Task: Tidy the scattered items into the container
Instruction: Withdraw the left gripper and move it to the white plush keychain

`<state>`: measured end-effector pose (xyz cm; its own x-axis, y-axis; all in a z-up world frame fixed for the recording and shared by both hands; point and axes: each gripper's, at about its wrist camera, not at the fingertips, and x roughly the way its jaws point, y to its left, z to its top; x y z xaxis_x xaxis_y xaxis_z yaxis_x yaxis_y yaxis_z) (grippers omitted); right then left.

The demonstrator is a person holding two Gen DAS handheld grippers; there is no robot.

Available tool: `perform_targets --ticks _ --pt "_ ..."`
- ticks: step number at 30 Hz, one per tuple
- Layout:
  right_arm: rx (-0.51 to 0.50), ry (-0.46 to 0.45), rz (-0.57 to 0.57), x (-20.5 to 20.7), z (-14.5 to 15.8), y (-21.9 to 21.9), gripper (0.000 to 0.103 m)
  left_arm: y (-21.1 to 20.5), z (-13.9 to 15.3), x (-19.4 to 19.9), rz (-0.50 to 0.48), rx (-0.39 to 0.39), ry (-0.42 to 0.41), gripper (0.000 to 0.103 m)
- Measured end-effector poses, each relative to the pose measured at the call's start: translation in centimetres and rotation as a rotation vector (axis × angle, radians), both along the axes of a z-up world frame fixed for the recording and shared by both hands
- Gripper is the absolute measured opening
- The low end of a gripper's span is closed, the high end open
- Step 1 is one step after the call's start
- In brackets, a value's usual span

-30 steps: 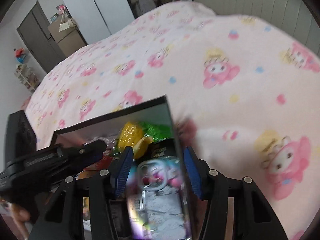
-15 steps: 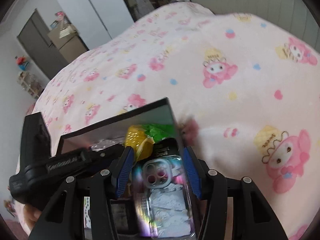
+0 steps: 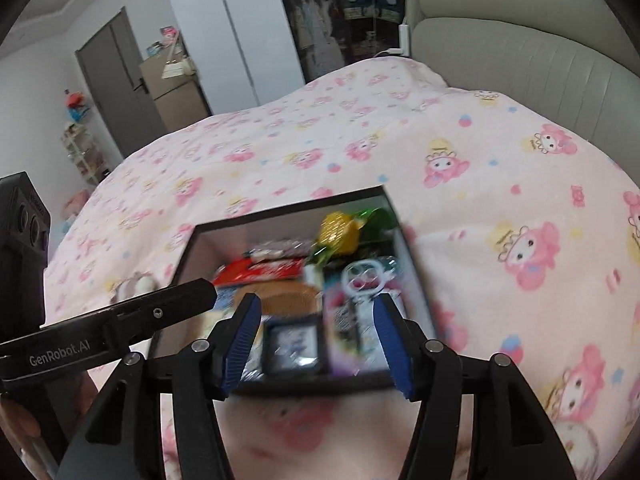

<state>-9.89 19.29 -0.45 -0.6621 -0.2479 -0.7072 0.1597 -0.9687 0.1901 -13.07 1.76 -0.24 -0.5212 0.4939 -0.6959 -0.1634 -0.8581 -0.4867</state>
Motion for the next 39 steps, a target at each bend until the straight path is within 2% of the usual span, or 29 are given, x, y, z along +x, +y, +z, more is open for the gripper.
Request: perform_targets --ticks 7,10,17,20,22,25,30,31,33,34,37,39 --pt "0.009 0.034 0.071 3.6 1.4 -3.3 0.055 -2.0 1.5 4.6 -0.003 -0.037 0.05 0.059" --pt "0.017 0.023 0.101 4.5 1.0 -5.0 0.055 -3.6 1.6 6.1 0.036 -0.079 0.058 0.059" --pt "0.012 -0.017 0.227 4.7 -0.7 -11.1 0.055 -8.9 0.4 8.3 0.149 -0.089 0.034 0.058" --pt "0.016 -0.043 0.307 4.0 -1.7 -14.6 0.055 -12.0 -0.7 9.1 0.228 -0.057 0.016 0.058" --pt "0.017 -0.055 0.354 3.3 -2.1 -16.7 0.055 -14.6 -1.6 9.2 0.284 -0.007 -0.017 0.059" --pt "-0.008 -0.068 0.421 2.0 -2.7 -20.1 0.055 -18.3 -2.7 9.0 0.373 0.063 -0.047 0.059" --pt "-0.029 -0.17 0.461 -2.1 -5.0 -25.3 0.055 -23.6 -5.1 6.7 0.533 0.111 -0.13 0.059" --pt "-0.033 -0.197 0.463 -3.2 -5.7 -26.4 0.055 -24.7 -5.9 5.8 0.564 0.144 -0.149 0.059" --pt "-0.043 -0.239 0.485 -5.2 -7.0 -28.4 0.055 -26.9 -7.9 3.3 0.566 0.243 -0.195 0.063" --pt "-0.029 -0.276 0.493 -6.8 -8.2 -29.8 0.055 -27.9 -8.8 2.1 0.585 0.253 -0.23 0.062" --pt "0.017 -0.365 0.449 -10.0 -11.1 -32.2 0.055 -30.3 -11.1 -0.7 0.705 0.203 -0.303 0.061" --pt "0.024 -0.407 0.441 -11.3 -12.7 -33.2 0.055 -31.5 -12.8 -2.0 0.74 0.233 -0.362 0.061"
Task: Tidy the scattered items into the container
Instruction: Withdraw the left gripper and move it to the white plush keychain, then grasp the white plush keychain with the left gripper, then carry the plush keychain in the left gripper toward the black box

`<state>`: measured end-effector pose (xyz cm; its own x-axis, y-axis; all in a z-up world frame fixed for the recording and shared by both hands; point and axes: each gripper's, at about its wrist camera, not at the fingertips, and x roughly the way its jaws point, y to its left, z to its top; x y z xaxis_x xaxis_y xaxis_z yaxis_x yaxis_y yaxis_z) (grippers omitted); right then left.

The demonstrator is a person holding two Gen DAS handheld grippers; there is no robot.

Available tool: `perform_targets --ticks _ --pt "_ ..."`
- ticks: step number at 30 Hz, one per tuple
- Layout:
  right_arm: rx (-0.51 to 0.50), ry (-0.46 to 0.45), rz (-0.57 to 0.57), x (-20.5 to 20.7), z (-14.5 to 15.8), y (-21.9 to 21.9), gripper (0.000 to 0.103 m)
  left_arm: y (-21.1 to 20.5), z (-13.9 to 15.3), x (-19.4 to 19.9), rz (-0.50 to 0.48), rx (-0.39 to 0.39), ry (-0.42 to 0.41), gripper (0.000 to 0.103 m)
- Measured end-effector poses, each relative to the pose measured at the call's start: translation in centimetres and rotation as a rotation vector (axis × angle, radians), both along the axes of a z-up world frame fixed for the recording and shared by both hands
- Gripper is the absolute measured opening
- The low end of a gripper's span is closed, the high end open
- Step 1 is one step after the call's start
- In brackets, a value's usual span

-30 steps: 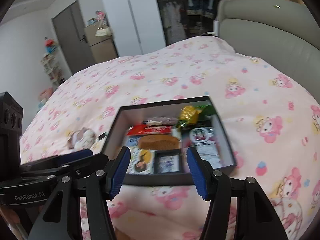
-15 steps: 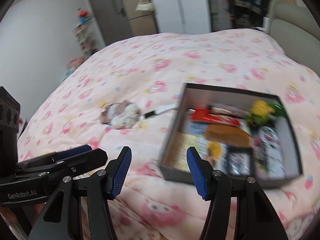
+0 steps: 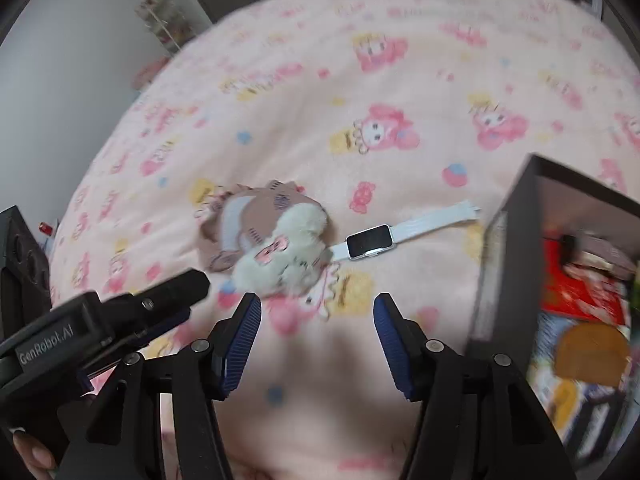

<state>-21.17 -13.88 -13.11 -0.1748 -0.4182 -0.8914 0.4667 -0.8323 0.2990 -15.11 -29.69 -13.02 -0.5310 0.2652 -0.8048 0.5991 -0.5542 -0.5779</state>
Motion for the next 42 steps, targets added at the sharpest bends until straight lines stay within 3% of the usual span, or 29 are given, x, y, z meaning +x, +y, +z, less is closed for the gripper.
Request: perform_targets --ticks 3,6,9,12,18,21,23,24,25,31,35,38,42 --pt "0.007 -0.059 -0.026 -1.6 -2.0 -1.1 0.055 -1.1 -2.7 -0.3 0.056 0.12 -0.005 0.061" --pt "0.004 -0.093 -0.053 -2.6 -3.5 -2.1 0.057 -1.8 -4.8 0.2 0.104 0.175 -0.013 0.061" --pt "0.02 -0.104 -0.068 -3.3 -4.6 -2.6 0.058 -2.3 -6.8 0.5 0.131 0.366 0.064 0.061" --pt "0.021 -0.132 -0.095 -4.2 -5.8 -2.9 0.059 -2.6 -7.1 0.1 0.157 0.328 0.037 0.061" --pt "-0.019 -0.167 -0.108 -5.3 -7.7 -3.7 0.085 -3.2 -9.1 0.8 0.235 0.44 0.047 0.06" --pt "-0.041 -0.175 -0.093 -5.2 -7.7 -3.6 0.084 -3.0 -9.3 1.0 0.251 0.444 0.049 0.06" --pt "-0.075 -0.192 -0.075 -5.0 -7.5 -3.4 0.066 -2.8 -9.2 0.9 0.235 0.424 0.037 0.051" --pt "-0.116 -0.207 -0.062 -4.8 -7.3 -3.3 0.049 -2.6 -9.2 0.9 0.222 0.411 0.025 0.031" --pt "-0.149 -0.222 -0.046 -4.6 -6.9 -3.2 0.04 -2.5 -9.3 0.8 0.211 0.407 0.022 0.026" --pt "-0.113 -0.109 -0.013 -1.8 -3.7 -2.2 0.035 -1.9 -7.3 1.8 0.147 0.383 0.099 0.026" --pt "-0.185 -0.063 -0.014 0.6 0.7 1.4 0.034 -0.6 -4.1 3.4 0.041 0.415 0.223 0.026" --pt "-0.233 -0.036 -0.01 3.2 4.5 5.2 0.034 2.0 -0.8 5.5 -0.064 0.415 0.304 0.026" --pt "-0.229 0.056 -0.02 8.0 8.5 11.7 0.034 8.1 3.5 7.0 -0.262 0.371 0.312 0.026"
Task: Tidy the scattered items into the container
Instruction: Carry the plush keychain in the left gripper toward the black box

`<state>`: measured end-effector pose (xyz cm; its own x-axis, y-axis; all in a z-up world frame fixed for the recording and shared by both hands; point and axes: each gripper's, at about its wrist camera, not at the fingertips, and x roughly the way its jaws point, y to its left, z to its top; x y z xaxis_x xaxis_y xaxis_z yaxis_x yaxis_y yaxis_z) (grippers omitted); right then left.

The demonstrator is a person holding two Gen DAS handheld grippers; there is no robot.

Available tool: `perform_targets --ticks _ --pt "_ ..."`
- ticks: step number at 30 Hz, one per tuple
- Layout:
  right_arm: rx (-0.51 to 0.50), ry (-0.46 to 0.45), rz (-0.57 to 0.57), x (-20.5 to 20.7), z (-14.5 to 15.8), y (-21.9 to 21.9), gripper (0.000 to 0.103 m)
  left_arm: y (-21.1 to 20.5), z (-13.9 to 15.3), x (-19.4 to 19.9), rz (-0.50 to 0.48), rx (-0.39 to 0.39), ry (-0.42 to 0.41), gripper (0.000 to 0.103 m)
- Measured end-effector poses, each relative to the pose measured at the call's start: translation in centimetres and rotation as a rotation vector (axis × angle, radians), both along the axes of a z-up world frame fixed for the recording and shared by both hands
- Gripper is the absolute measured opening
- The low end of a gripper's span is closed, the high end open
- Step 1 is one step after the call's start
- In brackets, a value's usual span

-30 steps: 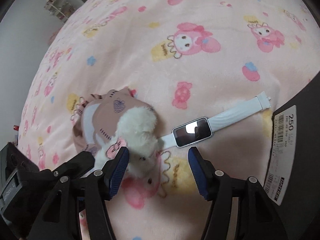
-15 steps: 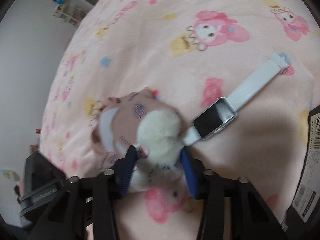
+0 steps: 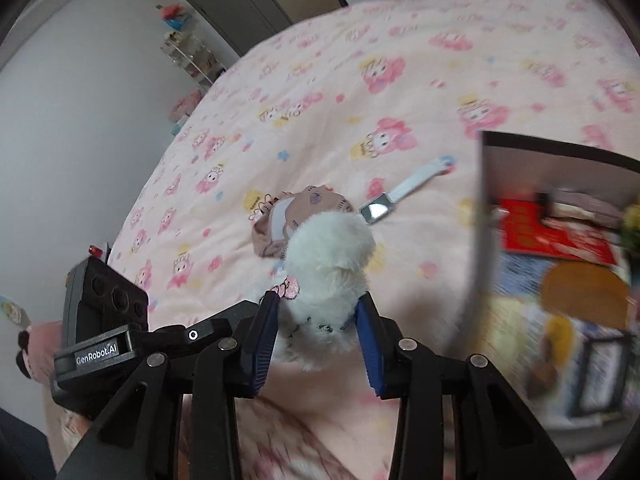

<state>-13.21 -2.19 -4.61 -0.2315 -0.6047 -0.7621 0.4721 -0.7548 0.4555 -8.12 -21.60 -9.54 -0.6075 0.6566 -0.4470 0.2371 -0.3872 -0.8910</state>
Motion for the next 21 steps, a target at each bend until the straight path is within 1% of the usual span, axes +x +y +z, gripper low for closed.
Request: perform_targets --ticks 2,4,6,8,12,14,15,16,17,18,19,20,21 --pt "-0.015 0.01 -0.042 2.3 1.0 4.2 0.034 3.0 1.4 0.3 -0.069 -0.029 0.015 0.026" --pt "-0.02 0.01 -0.087 4.0 1.3 7.5 0.034 6.1 2.2 1.9 -0.142 -0.055 0.023 0.026" --pt "-0.027 0.009 -0.155 5.9 1.0 11.2 0.034 9.3 2.7 2.3 -0.215 -0.094 0.021 0.026" --pt "-0.015 -0.012 -0.197 7.0 -0.1 13.4 0.034 12.0 2.7 2.5 -0.264 -0.158 0.001 0.026" --pt "-0.016 -0.075 -0.262 8.0 -3.1 16.5 0.034 16.3 1.3 2.7 -0.336 -0.251 -0.059 0.028" --pt "-0.026 -0.126 -0.287 8.0 -4.8 17.6 0.035 17.5 0.1 2.9 -0.357 -0.274 -0.091 0.03" --pt "-0.027 -0.146 -0.29 7.9 -5.3 17.8 0.036 18.0 -0.5 2.7 -0.36 -0.281 -0.109 0.032" --pt "-0.014 -0.187 -0.272 7.7 -6.2 17.9 0.036 18.1 -1.1 2.7 -0.362 -0.297 -0.129 0.032" --pt "-0.005 -0.217 -0.253 7.7 -6.6 17.8 0.036 18.3 -1.6 2.6 -0.364 -0.327 -0.154 0.032" --pt "-0.015 -0.233 -0.237 7.8 -6.7 17.8 0.036 18.4 -1.8 3.1 -0.363 -0.384 -0.177 0.032" --pt "-0.044 -0.22 -0.226 8.2 -6.3 18.1 0.036 18.8 -1.5 3.6 -0.363 -0.412 -0.168 0.032" --pt "-0.038 -0.197 -0.222 8.3 -6.0 18.2 0.036 18.9 -1.3 3.6 -0.368 -0.426 -0.153 0.032" --pt "-0.012 -0.157 -0.227 8.3 -5.4 18.3 0.036 19.0 -1.1 3.7 -0.374 -0.431 -0.145 0.032"
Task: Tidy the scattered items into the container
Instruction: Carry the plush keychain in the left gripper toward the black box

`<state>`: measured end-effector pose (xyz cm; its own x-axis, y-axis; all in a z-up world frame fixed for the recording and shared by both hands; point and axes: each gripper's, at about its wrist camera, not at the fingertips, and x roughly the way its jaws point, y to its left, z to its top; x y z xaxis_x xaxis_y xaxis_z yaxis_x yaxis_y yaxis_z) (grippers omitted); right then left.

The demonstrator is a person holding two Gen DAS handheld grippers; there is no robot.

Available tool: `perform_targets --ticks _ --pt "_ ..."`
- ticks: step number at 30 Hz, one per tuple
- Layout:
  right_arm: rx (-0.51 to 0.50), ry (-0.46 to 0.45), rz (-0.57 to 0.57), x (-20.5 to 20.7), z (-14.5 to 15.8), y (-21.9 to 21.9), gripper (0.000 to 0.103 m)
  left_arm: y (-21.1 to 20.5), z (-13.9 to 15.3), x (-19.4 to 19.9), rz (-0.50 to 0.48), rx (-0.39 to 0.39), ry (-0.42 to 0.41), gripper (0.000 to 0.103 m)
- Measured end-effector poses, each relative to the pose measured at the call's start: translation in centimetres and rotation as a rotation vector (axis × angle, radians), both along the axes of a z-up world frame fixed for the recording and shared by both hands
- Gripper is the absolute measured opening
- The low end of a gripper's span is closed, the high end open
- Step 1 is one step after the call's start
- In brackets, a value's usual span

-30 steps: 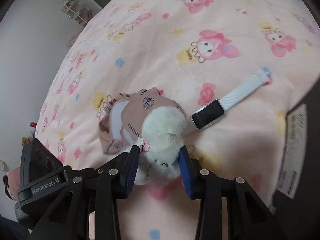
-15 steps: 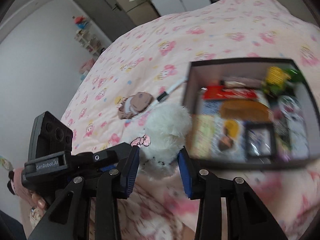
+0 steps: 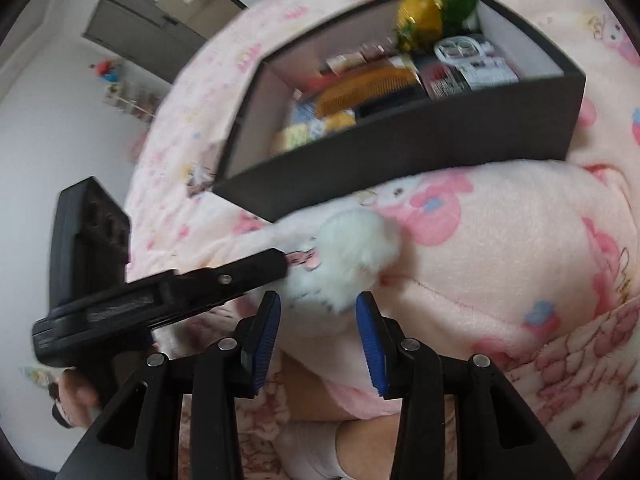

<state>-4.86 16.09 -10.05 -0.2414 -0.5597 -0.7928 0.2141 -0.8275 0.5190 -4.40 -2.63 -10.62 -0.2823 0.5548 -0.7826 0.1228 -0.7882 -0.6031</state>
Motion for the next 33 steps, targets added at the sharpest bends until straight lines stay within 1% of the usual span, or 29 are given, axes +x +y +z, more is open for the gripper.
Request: perform_targets --ticks 2,3,5,7,8,9,10,14,15,17,18,20,22,24,25,27,31,33 --pt "0.041 0.038 -0.039 -0.2 0.4 0.5 0.036 -0.1 0.0 0.0 0.001 -0.005 -0.003 0.032" --pt "0.04 0.037 -0.062 -0.3 0.4 1.0 0.036 -0.1 -0.1 -0.2 0.004 -0.01 -0.009 0.032" --pt "0.008 0.016 -0.1 -0.7 0.1 1.9 0.036 0.1 -0.4 -0.6 0.02 -0.019 -0.016 0.032" --pt "-0.015 -0.006 -0.101 -0.9 -0.2 2.0 0.036 -0.3 -0.3 -0.6 0.042 0.029 -0.002 0.033" --pt "-0.027 -0.01 -0.088 -1.1 -0.1 1.5 0.036 -0.4 -0.5 -0.8 0.054 0.057 -0.002 0.033" --pt "-0.03 -0.003 -0.078 -1.3 0.1 0.9 0.036 -0.6 -0.5 -0.9 0.055 0.068 -0.002 0.035" --pt "-0.022 0.007 -0.083 -1.6 0.1 1.1 0.036 -0.8 -0.1 -0.8 0.049 0.058 0.001 0.037" --pt "0.018 0.014 -0.13 -2.1 -0.1 1.0 0.037 -0.9 0.7 -0.9 0.028 -0.056 0.007 0.041" --pt "0.031 0.018 -0.129 -2.2 -0.2 0.9 0.037 -1.0 0.7 -0.9 0.025 -0.062 0.006 0.042" --pt "0.083 0.027 -0.127 -2.7 -0.5 0.6 0.037 -1.1 0.4 -0.9 0.032 -0.062 -0.004 0.044" --pt "0.093 0.025 -0.128 -3.0 -0.7 0.4 0.037 -1.2 0.1 -1.0 0.039 -0.062 -0.01 0.044" --pt "0.094 0.018 -0.133 -3.3 -1.2 0.5 0.037 -1.4 -0.3 -1.0 0.048 -0.049 -0.016 0.044" --pt "0.104 0.018 -0.14 -3.3 -1.7 1.0 0.037 -1.4 -0.5 -0.9 0.042 -0.014 -0.01 0.044" --pt "0.09 0.011 -0.145 -2.9 -2.0 1.3 0.037 -1.2 -0.5 -0.9 0.032 0.021 0.003 0.045" --pt "0.076 0.007 -0.147 -2.9 -2.1 1.5 0.037 -1.1 -0.5 -0.9 0.029 0.023 0.009 0.046" --pt "0.065 0.017 -0.149 -2.7 -2.0 1.3 0.037 -0.8 -0.6 -0.9 0.027 0.006 0.002 0.046" --pt "0.076 0.04 -0.151 -2.7 -1.7 0.7 0.037 -0.4 -0.4 -0.6 0.028 -0.018 -0.017 0.046" --pt "0.074 0.033 -0.147 -2.8 -1.9 0.5 0.037 -0.1 -0.1 -0.6 0.022 -0.031 -0.013 0.05"
